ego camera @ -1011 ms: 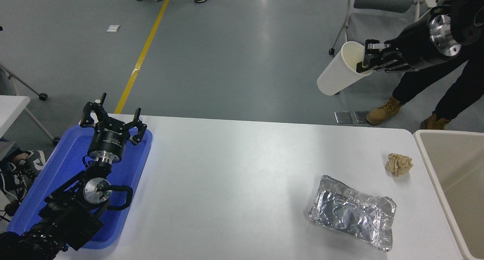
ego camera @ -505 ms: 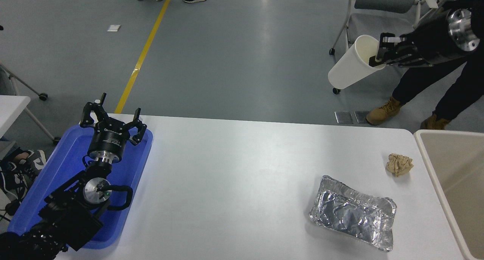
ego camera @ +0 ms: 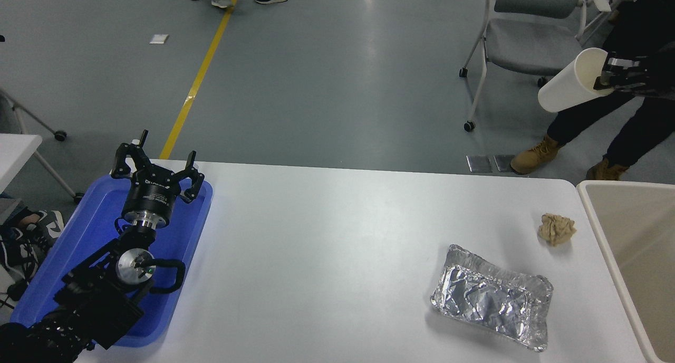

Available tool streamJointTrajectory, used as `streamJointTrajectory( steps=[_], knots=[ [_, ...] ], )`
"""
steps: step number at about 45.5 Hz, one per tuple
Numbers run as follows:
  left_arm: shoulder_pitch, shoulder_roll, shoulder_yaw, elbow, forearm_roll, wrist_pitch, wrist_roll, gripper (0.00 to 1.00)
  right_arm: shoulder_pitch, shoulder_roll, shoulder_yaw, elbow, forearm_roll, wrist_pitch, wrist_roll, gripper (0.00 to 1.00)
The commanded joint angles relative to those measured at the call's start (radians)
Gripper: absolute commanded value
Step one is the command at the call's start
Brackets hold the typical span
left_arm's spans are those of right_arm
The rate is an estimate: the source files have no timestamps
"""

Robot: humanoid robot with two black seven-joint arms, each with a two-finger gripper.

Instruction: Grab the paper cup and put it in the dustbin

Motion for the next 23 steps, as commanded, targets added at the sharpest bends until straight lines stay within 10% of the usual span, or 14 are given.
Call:
streamJointTrajectory(
  steps=[1,23],
  knots=[
    [0.0,0.0,0.0,0.0,-0.001,0.001,0.0,1.0,-0.231,-0.037,-0.008,-0.157,0.087,-0.106,-0.018,0.0],
    [0.0,0.0,0.0,0.0,0.001,-0.001,0.0,1.0,-0.579,-0.037,0.008,-0.267,0.263,-0.35,-0.079,0.0]
  ],
)
